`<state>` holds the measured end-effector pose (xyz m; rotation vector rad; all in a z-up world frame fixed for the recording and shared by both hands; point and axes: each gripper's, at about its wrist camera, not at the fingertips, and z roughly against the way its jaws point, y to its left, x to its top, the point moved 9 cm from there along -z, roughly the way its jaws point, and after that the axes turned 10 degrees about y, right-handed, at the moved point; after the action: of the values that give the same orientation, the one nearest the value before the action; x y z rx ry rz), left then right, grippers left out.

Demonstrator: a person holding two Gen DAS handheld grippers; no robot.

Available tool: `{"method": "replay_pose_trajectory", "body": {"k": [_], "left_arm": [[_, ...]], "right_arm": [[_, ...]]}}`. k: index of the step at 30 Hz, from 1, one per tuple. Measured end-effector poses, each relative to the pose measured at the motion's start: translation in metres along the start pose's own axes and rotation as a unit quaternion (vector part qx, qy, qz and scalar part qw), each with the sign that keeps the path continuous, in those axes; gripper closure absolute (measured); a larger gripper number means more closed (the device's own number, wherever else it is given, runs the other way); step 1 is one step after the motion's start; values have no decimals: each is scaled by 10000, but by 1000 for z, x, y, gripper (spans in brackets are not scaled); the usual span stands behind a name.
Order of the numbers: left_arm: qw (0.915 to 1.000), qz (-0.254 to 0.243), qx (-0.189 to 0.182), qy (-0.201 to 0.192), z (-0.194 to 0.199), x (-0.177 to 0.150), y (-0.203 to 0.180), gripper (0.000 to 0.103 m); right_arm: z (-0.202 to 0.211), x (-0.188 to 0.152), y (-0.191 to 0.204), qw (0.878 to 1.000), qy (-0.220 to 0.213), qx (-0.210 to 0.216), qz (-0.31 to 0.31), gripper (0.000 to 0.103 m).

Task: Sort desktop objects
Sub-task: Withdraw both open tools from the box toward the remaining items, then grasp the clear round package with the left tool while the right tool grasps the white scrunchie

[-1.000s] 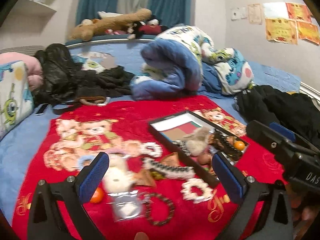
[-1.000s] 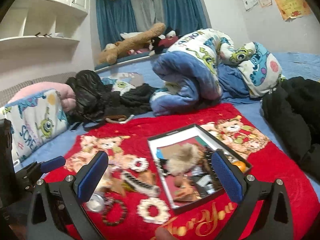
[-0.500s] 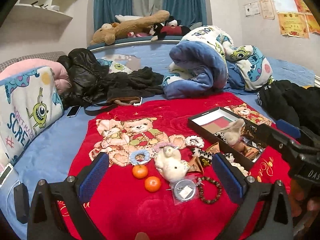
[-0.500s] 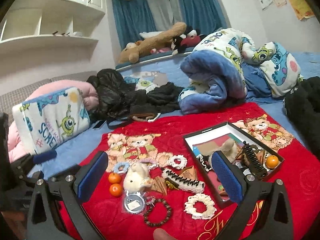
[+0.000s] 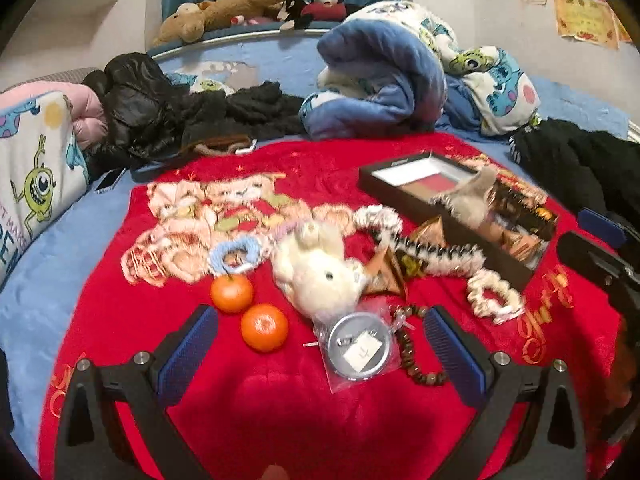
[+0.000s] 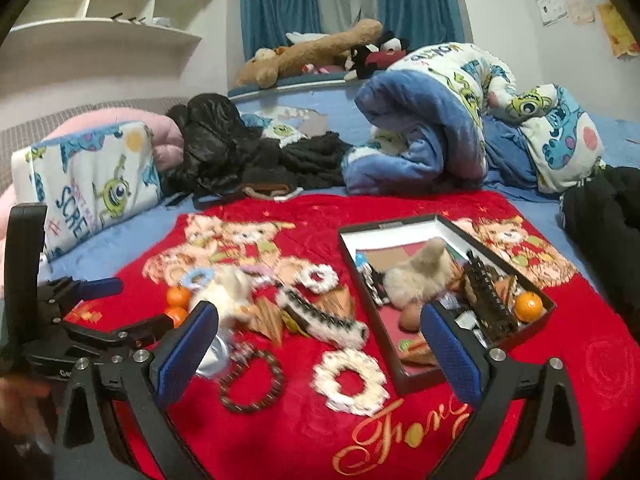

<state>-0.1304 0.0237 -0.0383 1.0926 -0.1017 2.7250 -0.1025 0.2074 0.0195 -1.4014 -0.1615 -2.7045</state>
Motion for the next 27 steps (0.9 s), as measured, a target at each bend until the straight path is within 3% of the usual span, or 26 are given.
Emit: {"method": "replay_pose_trajectory", "body": {"k": [4,7,13,20,21,24,27], "left_arm": [[9992,-63,10,400,-29,-18,-5,0],[9979,91,-182,609,-46,-25,-2,0],[9920,557,-643,930,-68,-32,7,0],[9913,384,-674,1064,-79,-31,-6,4],[9907,406,-671,1108,-82,-32,-5,9],[9898,426,-708,1160,-88,-32,-6,10],[9896,341,-756,1173,-89,-34,-10,12]], "right_arm": [[-19,-19,-17,9974,457,259,-495,26],[-31,-28,-14,9949,693,459,-578,29],[-56,-42,-1,9928,1132,321,-224,37],[-82,-56,0,9869,1572,309,-192,46],[-85,-58,-3,9858,1641,269,-237,50],[-92,-65,-13,9827,1801,90,-424,69],[-96,-69,-20,9799,1897,113,-599,73]]}}
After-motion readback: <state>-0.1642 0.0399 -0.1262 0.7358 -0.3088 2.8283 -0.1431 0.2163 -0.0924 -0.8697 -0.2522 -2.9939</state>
